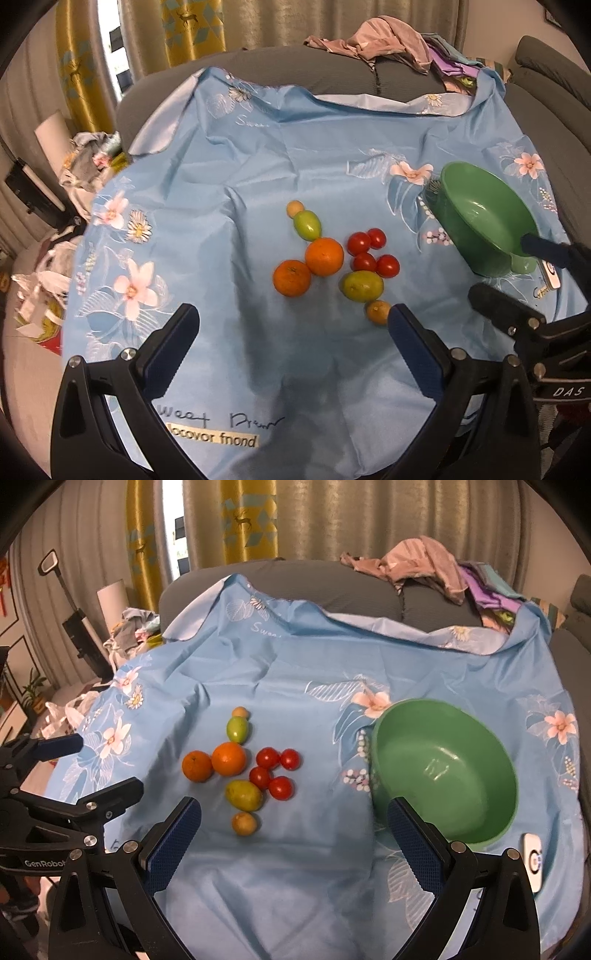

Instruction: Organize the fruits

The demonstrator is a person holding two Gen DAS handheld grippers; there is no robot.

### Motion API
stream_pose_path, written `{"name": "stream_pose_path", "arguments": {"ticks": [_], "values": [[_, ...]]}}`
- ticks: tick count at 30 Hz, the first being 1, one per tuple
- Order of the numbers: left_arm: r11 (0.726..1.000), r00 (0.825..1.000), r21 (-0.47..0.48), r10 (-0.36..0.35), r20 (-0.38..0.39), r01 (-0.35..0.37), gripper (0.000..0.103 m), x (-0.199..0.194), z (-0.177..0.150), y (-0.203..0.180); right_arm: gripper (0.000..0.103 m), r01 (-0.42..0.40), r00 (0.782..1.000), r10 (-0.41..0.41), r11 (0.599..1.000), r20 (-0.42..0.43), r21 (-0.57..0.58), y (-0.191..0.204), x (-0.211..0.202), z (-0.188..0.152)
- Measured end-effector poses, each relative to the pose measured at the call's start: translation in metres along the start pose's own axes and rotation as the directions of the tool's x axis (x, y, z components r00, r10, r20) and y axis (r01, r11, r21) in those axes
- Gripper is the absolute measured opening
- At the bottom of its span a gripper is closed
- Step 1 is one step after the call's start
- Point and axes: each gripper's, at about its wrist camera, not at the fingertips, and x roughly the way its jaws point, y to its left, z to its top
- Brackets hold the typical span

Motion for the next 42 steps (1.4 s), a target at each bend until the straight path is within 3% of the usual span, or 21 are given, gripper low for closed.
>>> {"name": "stream_pose_path", "arguments": {"ticks": [4, 6, 15, 18, 21, 24, 27, 31, 36, 42], "values": [[0.998, 0.998, -0.01, -0.055, -0.02, 0.054, 0.102, 0.018, -0.009, 0.007, 0.1, -0.096, 0.995, 0.095, 0.995, -0.04, -0.007, 0.002, 0.018, -0.011], [0.997, 0.997, -0.013, -0.078, -0.022, 0.077, 0.102, 0.027, -0.015, 0.01, 0.093, -0.127, 0.989, 0.127, 0.992, -0.076, -0.004, 0.002, 0.031, -0.017], [0.991, 0.99, -0.035, -0.129, -0.053, 0.127, 0.096, 0.058, -0.017, 0.02, 0.074, -0.206, 0.965, 0.208, 0.978, -0.158, 0.028, 0.004, 0.073, -0.024], [0.989, 0.987, -0.034, -0.146, -0.062, 0.144, 0.087, 0.066, -0.015, 0.021, 0.068, -0.232, 0.96, 0.233, 0.972, -0.155, 0.024, 0.005, 0.079, -0.022], [0.989, 0.986, -0.019, -0.145, -0.076, 0.144, 0.085, 0.074, -0.013, 0.019, 0.064, -0.244, 0.956, 0.246, 0.969, -0.162, 0.027, 0.005, 0.086, -0.019], [0.981, 0.978, 0.0, -0.194, -0.071, 0.194, 0.082, 0.073, -0.012, 0.013, 0.062, -0.257, 0.949, 0.255, 0.966, -0.182, 0.015, 0.005, 0.09, -0.018], [0.97, 0.967, -0.001, -0.244, -0.077, 0.245, 0.08, 0.076, -0.01, 0.009, 0.058, -0.261, 0.946, 0.254, 0.965, -0.203, -0.012, 0.004, 0.092, -0.021], [0.965, 0.961, -0.021, -0.261, -0.089, 0.26, 0.077, 0.084, -0.004, 0.008, 0.057, -0.277, 0.94, 0.269, 0.961, -0.208, -0.01, 0.002, 0.092, -0.022], [0.947, 0.942, -0.008, -0.319, -0.106, 0.32, 0.065, 0.09, 0.002, -0.003, 0.055, -0.205, 0.967, 0.193, 0.977, -0.168, -0.056, -0.005, 0.086, -0.011], [0.927, 0.915, 0.006, -0.368, -0.165, 0.374, 0.061, 0.11, 0.006, -0.023, 0.055, -0.154, 0.972, 0.136, 0.985, -0.193, -0.082, -0.01, 0.089, -0.02]]}}
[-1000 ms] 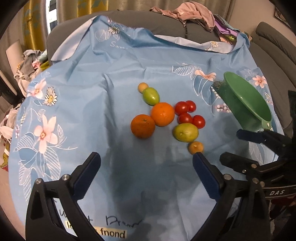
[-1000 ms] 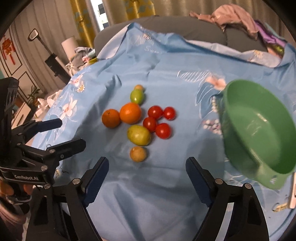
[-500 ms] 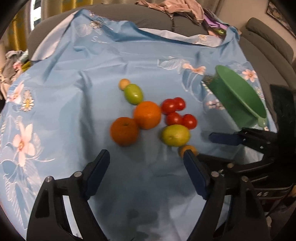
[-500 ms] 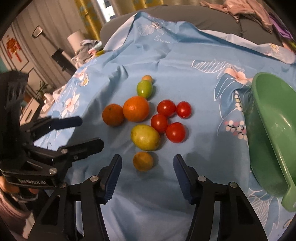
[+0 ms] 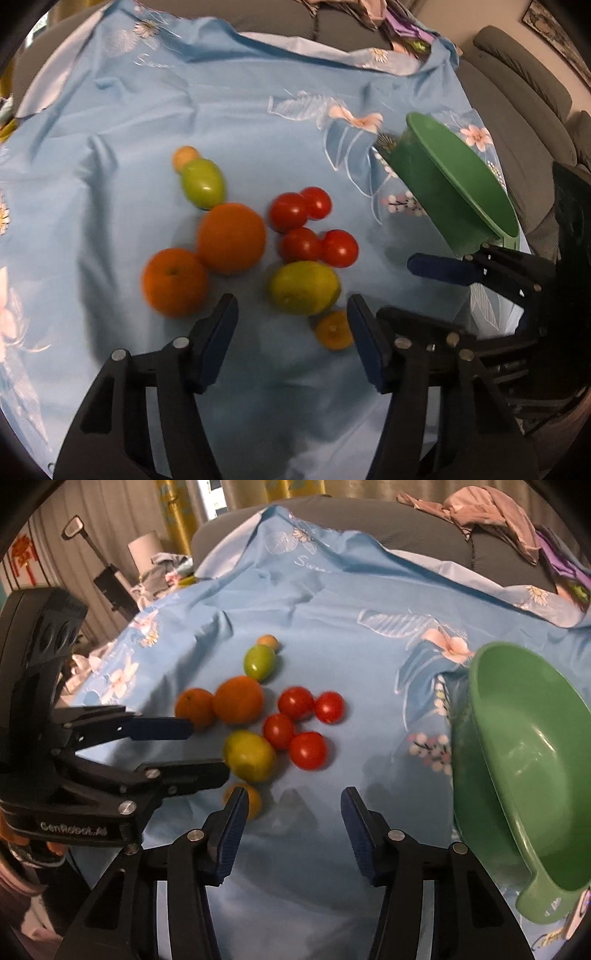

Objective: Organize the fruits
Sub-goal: 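Grasp the yellow-green mango with the left tool while the right tool grasps the green plum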

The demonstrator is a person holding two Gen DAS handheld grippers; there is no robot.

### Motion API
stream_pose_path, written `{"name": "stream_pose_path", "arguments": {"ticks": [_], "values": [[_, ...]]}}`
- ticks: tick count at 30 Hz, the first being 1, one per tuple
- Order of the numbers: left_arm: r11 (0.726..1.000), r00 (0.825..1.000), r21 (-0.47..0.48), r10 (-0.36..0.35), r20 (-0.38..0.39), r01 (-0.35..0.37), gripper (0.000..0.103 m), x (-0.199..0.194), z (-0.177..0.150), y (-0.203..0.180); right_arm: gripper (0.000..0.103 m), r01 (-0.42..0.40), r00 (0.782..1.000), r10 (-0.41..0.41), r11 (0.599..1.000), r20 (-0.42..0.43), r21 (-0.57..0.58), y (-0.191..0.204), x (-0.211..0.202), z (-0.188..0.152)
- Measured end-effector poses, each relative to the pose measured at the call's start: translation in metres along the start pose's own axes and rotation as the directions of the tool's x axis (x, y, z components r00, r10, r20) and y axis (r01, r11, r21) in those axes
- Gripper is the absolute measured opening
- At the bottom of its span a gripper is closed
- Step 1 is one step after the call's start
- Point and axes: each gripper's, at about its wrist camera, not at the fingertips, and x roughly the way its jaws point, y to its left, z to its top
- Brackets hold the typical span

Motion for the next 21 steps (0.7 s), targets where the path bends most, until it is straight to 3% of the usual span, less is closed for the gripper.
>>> {"name": "stream_pose_path", "arguments": {"ticks": [5, 7, 13, 17, 21], "values": [[1.0, 0.999, 0.011, -0.021, -0.026, 0.022, 0.057, 0.016, 0.007, -0.005, 0.055, 0.003, 1.0, -0.003, 1.0, -0.012, -0.003, -0.003, 0.003, -0.003], [1.0, 1.0, 0.0, -0.005, -0.031, 0.005, 0.047, 0.022, 0.01, -0.003, 0.055, 0.001, 1.0, -0.001, 1.0, -0.009, 0.004, -0.005, 0.004, -0.001], [1.0, 1.0, -0.024, 0.016, -0.006, -0.016, 0.046, 0.018, 0.009, 0.003, 0.055, 0.002, 1.0, -0.002, 1.0, -0.007, 0.006, -0.006, 0.008, 0.001], [0.999, 0.996, -0.048, 0.026, 0.082, -0.022, 0.046, -0.014, 0.005, 0.016, 0.055, -0.019, 1.0, 0.019, 1.0, 0.018, 0.022, -0.008, 0.005, 0.008], [0.987, 0.982, -0.124, 0.118, 0.147, -0.1, 0.046, -0.044, 0.007, 0.051, 0.055, -0.132, 0.989, 0.127, 0.989, 0.075, 0.068, -0.01, 0.007, 0.033]]}}
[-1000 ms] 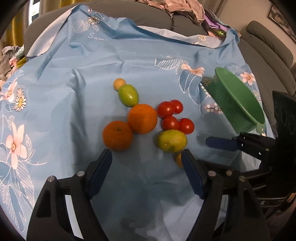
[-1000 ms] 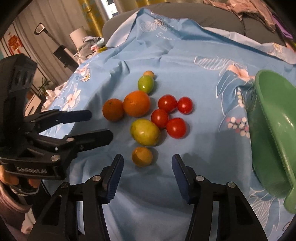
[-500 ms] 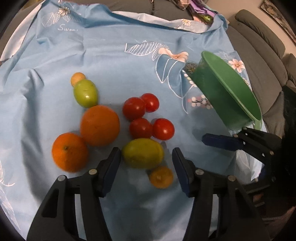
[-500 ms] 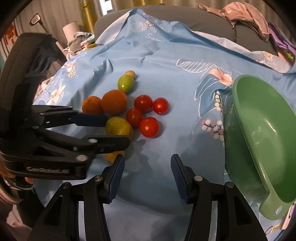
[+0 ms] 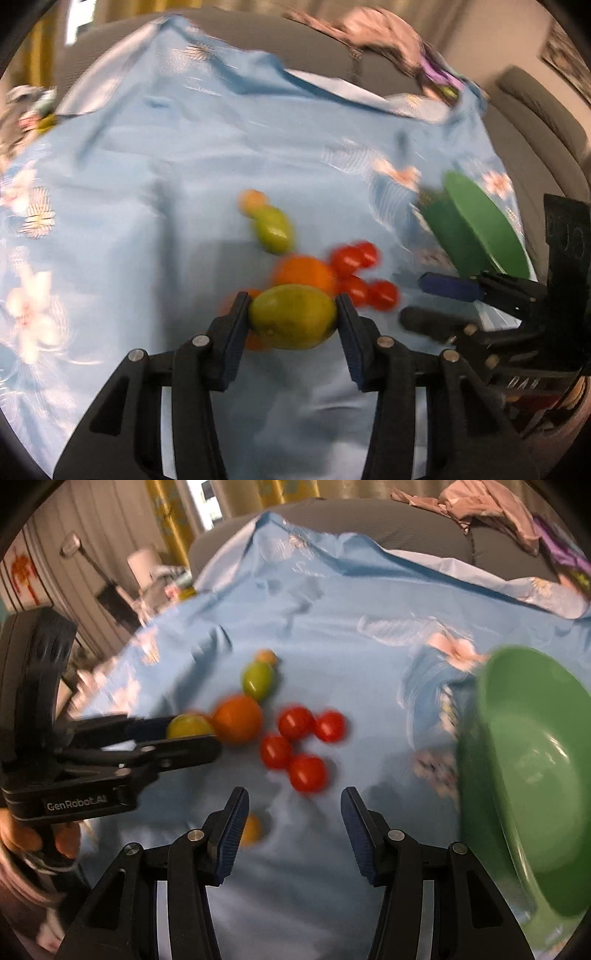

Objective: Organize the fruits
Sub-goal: 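Grasp the yellow-green mango with the left tool while the right tool grasps the green plum, then carry the mango and plum into the green bowl and open both tools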

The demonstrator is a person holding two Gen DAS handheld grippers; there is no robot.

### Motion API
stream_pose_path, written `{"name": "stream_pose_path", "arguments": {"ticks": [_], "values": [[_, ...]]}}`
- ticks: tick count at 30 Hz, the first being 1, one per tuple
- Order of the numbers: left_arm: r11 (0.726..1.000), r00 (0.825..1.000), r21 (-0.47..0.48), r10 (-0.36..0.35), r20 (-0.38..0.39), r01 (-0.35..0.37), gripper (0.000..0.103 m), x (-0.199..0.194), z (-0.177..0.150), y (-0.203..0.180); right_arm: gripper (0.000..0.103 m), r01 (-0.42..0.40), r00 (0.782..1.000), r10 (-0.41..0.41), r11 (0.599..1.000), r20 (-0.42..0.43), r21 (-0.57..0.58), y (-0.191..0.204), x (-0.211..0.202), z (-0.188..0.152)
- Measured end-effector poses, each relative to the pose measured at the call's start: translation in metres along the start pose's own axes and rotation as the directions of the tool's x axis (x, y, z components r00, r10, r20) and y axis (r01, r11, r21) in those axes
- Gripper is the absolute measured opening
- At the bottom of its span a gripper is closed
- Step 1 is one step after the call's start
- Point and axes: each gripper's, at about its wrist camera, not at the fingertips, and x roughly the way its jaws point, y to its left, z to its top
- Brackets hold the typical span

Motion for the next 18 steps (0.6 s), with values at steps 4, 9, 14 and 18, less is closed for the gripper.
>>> {"name": "stream_pose_path", "arguments": {"ticks": [4, 9, 14, 18], "values": [[0.997, 0.999, -0.065, 0.035, 0.023, -0.033, 0.046, -0.006, 0.004, 0.026, 0.055, -0.062, 0.998, 0.062, 0.998, 0.012, 0.018, 0.011, 0.03, 0.038], [0.995, 0.999, -0.092, 0.04, 0.033, -0.037, 0.046, -0.008, 0.005, 0.035, 0.046, 0.002, 0.997, -0.001, 1.0, -0.071, 0.008, 0.024, 0.087, 0.072], [0.995, 0.998, -0.087, 0.049, 0.035, -0.046, 0.046, -0.006, 0.011, 0.04, 0.039, 0.058, 0.991, -0.059, 0.998, -0.122, -0.011, 0.029, 0.117, 0.084], [0.995, 0.998, -0.091, 0.046, 0.043, -0.042, 0.046, -0.008, 0.012, 0.042, 0.035, 0.078, 0.989, -0.084, 0.996, -0.121, -0.052, 0.036, 0.117, 0.087]]}}
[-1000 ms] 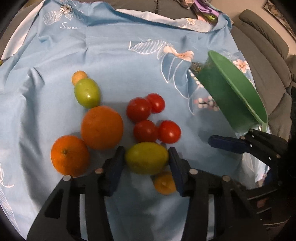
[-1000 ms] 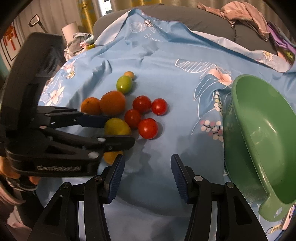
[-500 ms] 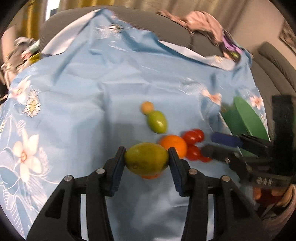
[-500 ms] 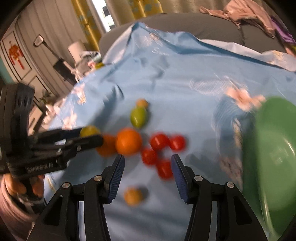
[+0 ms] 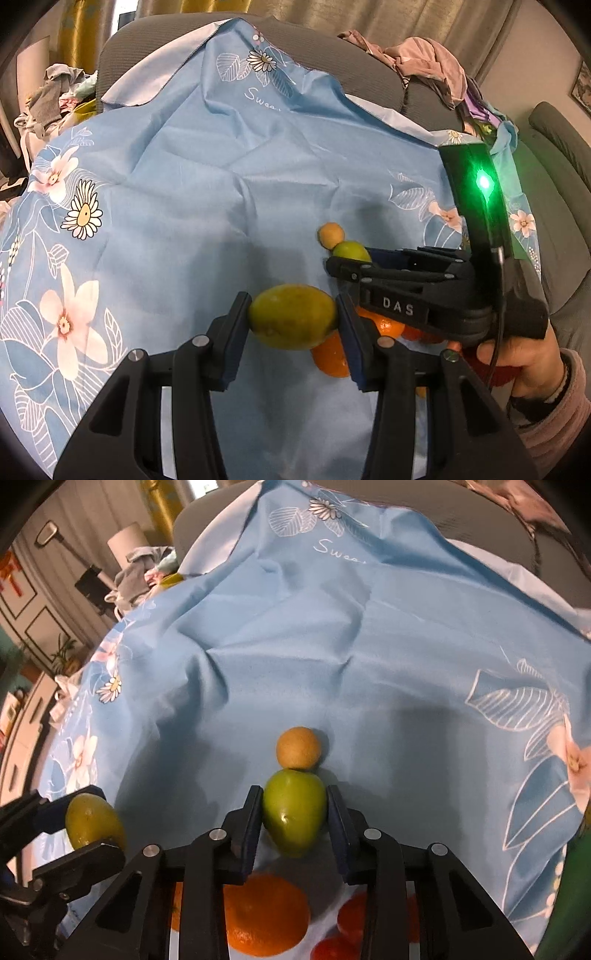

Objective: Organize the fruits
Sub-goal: 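Carry the mango and plum into the green bowl and open both tools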

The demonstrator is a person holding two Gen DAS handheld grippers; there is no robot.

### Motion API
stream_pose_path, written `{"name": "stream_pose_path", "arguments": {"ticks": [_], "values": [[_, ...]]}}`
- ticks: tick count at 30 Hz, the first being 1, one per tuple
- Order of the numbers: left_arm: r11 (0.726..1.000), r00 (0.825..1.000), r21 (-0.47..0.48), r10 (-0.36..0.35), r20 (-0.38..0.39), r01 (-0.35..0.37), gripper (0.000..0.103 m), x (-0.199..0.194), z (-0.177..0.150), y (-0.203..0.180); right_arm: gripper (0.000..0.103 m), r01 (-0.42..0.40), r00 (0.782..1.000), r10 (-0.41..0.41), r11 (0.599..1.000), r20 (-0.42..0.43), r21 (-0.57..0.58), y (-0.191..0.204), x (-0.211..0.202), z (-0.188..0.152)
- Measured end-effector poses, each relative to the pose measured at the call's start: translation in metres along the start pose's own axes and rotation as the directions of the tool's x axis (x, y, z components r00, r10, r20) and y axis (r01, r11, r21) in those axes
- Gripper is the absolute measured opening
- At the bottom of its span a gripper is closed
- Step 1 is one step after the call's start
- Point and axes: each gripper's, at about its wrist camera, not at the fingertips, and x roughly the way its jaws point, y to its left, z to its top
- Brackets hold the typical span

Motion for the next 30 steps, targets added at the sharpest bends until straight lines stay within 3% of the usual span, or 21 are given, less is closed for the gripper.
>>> {"name": "stream_pose_path", "arguments": {"ticks": [10, 20, 30], "values": [[0.999, 1.0, 0.031, -0.008, -0.001, 0.009, 0.046, -0.016, -0.008, -0.02, 0.035, -0.01, 0.992, 0.01, 1.0, 0.128, 0.004, -0.004, -0.061, -0.023], [0.993, 0.998, 0.106, -0.057, -0.008, 0.058, 0.046, -0.035, -0.025, -0.069, 0.035, -0.005, 0.974, -0.018, 0.995, 0.226, 0.101, -0.029, -0.127, -0.085], [0.967, 0.994, 0.228, -0.107, -0.027, 0.11, 0.046, -0.037, -0.032, -0.128, 0.035, 0.005, 0.953, -0.069, 0.977, 0.295, 0.211, -0.065, -0.169, -0.131]]}}
